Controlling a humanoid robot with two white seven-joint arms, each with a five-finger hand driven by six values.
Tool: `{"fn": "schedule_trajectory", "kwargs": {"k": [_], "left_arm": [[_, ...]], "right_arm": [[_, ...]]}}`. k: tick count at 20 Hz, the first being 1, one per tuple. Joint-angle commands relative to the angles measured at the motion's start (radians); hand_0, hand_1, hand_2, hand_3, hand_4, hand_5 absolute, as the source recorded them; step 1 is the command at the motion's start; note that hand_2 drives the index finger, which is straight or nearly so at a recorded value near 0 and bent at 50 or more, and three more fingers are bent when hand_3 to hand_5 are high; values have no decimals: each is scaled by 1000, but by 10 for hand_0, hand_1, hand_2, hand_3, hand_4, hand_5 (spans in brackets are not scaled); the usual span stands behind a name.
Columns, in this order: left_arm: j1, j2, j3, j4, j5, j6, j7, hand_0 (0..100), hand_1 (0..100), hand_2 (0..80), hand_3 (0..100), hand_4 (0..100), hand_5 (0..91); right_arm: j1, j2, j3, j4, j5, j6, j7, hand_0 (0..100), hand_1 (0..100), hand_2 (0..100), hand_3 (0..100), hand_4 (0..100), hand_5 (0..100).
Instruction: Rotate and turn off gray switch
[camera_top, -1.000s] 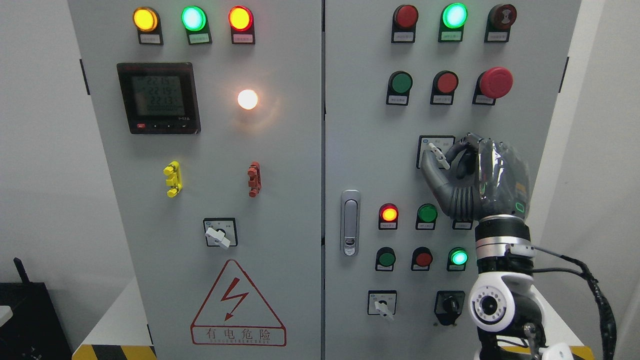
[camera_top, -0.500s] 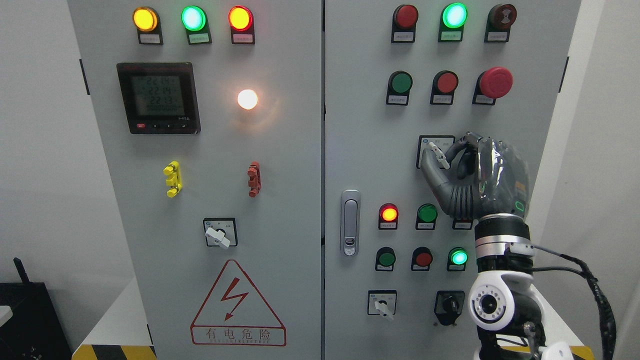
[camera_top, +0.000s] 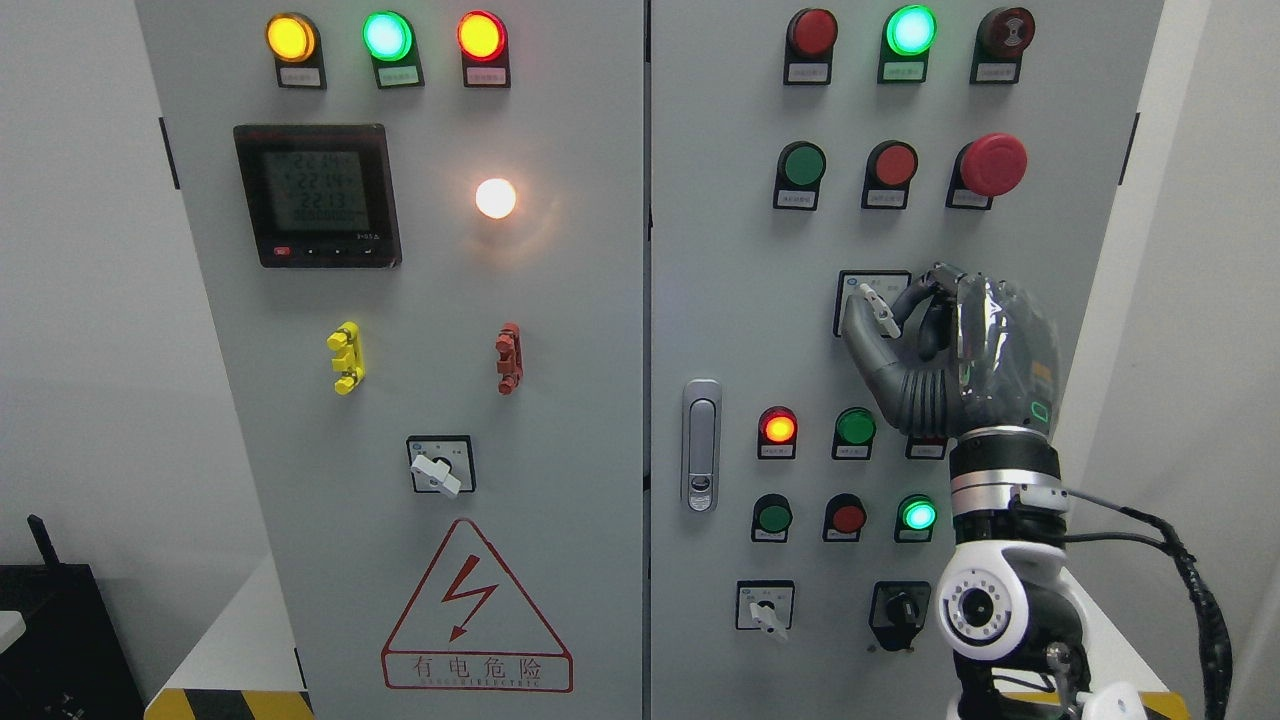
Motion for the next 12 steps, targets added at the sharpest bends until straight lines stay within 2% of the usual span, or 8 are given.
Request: {"fn": "schedule_trajectory", "kwargs": {"k": [1,12], "left_arm": [[0,0,31,23,-8,1,-1,120,389,0,0,0,0],[1,0,32,23,-8,1,1,120,389,0,0,0,0]], "right_arm": [[-1,0,1,0,0,0,-1,452,391,748,1000,909,1000],[-1,0,1,0,0,0,-1,456,384,801,1000,922,1000]]}}
